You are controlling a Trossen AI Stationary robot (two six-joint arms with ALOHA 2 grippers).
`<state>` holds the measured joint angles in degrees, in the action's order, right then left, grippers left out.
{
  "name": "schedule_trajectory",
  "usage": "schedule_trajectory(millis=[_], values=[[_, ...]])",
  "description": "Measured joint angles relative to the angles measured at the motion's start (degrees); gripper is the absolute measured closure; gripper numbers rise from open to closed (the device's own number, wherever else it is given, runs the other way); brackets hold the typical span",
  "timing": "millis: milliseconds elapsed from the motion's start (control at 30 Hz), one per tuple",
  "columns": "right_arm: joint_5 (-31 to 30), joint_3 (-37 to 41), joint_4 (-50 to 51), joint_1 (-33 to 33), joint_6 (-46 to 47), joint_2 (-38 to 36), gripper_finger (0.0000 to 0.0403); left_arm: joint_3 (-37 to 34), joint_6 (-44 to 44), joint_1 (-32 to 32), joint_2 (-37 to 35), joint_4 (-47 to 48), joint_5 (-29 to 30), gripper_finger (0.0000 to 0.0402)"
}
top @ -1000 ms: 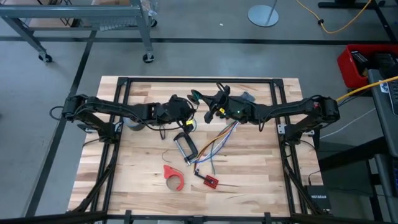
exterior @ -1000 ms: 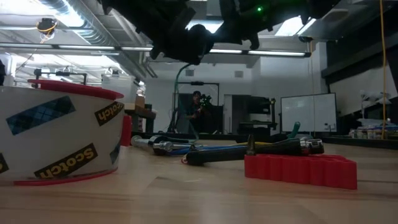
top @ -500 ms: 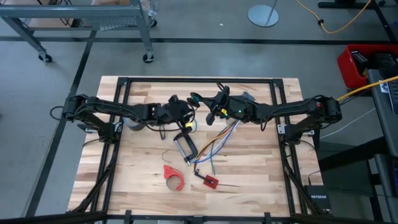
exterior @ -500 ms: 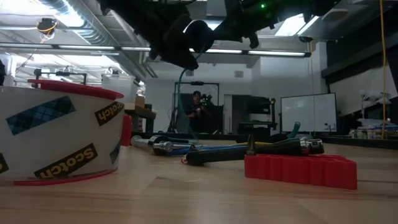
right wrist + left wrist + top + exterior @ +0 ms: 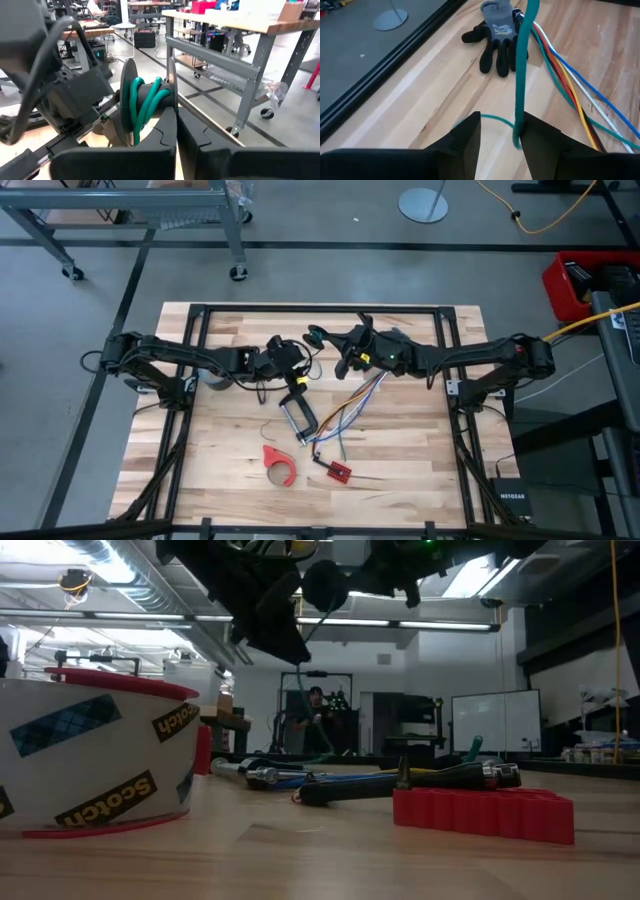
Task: Coil cords
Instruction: Coil the green wire around the spool
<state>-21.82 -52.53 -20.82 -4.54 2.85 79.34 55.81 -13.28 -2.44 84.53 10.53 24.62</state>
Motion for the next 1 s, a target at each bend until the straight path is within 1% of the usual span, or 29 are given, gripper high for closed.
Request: schedule_trajectory(millis=[433, 700, 1000], values=[[0.00, -0.02, -0.29, 0.00, -0.17, -1.06, 0.0403, -0.04, -0.02, 0.00, 0.00, -1.65, 0.68, 0.0276], [0.95, -0.04, -2.18, 0.00, -0.19, -1.06, 0.0403, -0.07, 1.77, 0.00, 0.00, -5.97, 0.68, 0.0276], [1.08, -0.04, -3.64, 0.00, -0.19, -1.04, 0.0403, -0.07, 1.90, 0.31, 0.00, -6.35, 0.70, 0.0276]])
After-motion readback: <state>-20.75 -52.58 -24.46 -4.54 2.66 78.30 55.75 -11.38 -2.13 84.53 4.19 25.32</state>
